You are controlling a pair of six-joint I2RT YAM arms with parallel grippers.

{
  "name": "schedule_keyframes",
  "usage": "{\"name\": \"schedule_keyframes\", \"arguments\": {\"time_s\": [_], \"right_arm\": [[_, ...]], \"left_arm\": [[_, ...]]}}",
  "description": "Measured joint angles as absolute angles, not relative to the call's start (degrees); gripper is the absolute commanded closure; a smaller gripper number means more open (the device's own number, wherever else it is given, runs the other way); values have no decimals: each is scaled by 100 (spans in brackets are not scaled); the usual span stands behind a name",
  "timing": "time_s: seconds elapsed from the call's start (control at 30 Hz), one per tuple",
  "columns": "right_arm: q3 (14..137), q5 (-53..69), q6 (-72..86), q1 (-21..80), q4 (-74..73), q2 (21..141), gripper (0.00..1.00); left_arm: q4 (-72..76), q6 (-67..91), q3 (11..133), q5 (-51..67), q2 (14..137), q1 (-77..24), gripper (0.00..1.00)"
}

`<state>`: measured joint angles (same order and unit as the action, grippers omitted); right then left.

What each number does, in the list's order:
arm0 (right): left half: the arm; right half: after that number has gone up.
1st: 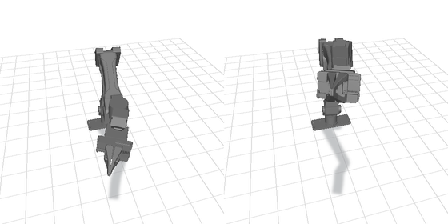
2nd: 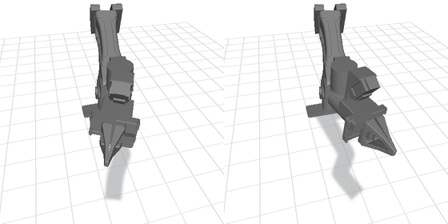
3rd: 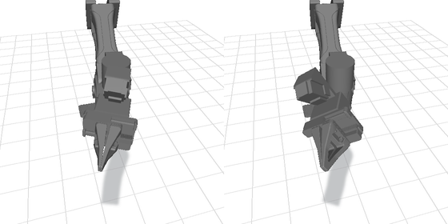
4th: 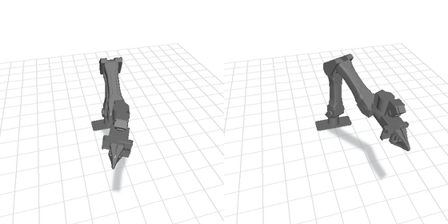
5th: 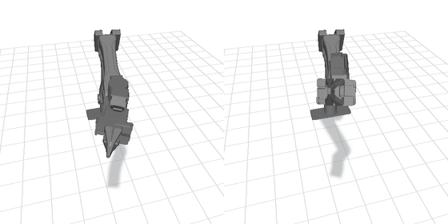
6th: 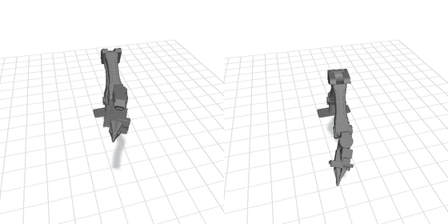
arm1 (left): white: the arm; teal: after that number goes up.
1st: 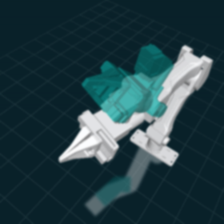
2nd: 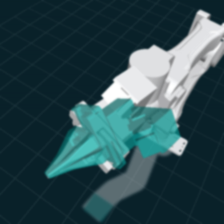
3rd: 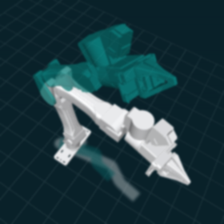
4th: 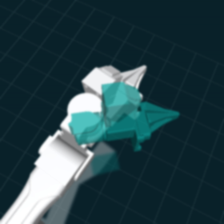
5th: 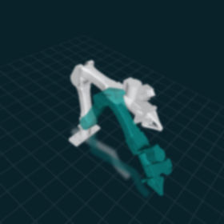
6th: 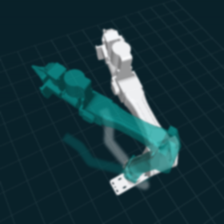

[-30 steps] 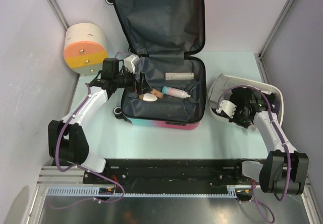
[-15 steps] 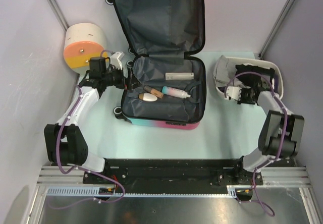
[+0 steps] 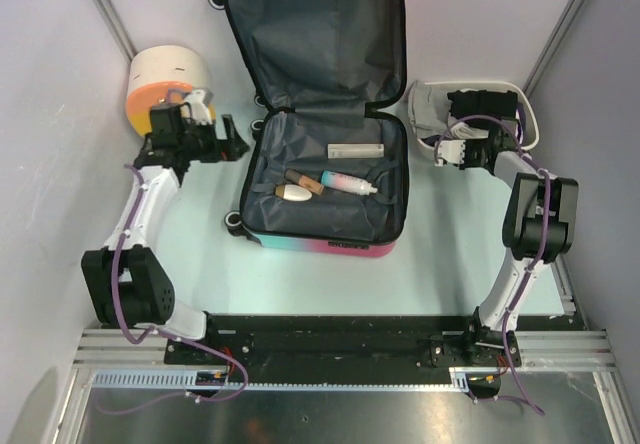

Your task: Open, take out, and arrange the luggage

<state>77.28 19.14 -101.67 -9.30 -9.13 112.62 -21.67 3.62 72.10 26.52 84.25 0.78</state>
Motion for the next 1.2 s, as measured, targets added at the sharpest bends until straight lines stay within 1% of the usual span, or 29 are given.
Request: {"name": "schedule_keyframes", "arguments": {"time_s": [0.03,0.07,0.17,0.27,0.33,0.37,0.43,0.5,0.53,0.7,0.83,0.9,1.03,1.2], "right_arm": [[7734,1865,-10036,-899,-891,11268,51],[7736,1820,-9889,-860,-812,11284,38],[7741,1686,-9450,-779,-753,11292,23],[7749,1634,-9059,-766,-860,11249,17],[7749,1632,-8774,-779,-1007,11118,12],[7749,1632,-8611,-794,-1090,11013,9],[7749,1643,-8274,-832,-1223,10709,8],[7749,1656,-7933,-849,-1323,10368,2],[7749,1667,-7719,-858,-1374,10167,2],[7758,1925,-6473,-875,-1577,9262,0],[7758,2029,-5207,-849,-1511,8844,0],[7758,2047,-4652,-821,-1498,8702,0],[7758,2226,-3920,-770,-1588,8482,0],[7758,2342,-3385,-672,-1627,8285,0]], "left_arm": [[-2180,436,7295,2567,8442,246,1],[-2191,510,7395,2467,8477,421,1],[-2187,720,7749,2231,8643,930,2],[-2209,882,8121,2099,8836,1317,5],[-2193,1013,8405,2064,8997,1551,10],[-2187,1063,8506,2051,9065,1632,12],[-2176,1173,8757,2051,9242,1839,16],[-2156,1245,8965,2040,9439,2008,19],[-2152,1262,9048,2025,9535,2078,23],[-2093,1253,9164,2012,9972,2235,27],[-1846,1267,9094,2093,10245,2257,35],[-1612,1308,8962,2178,10318,2263,37],[-854,1428,8364,2394,10333,2270,42],[364,1813,7244,2565,10383,2305,43]]}}
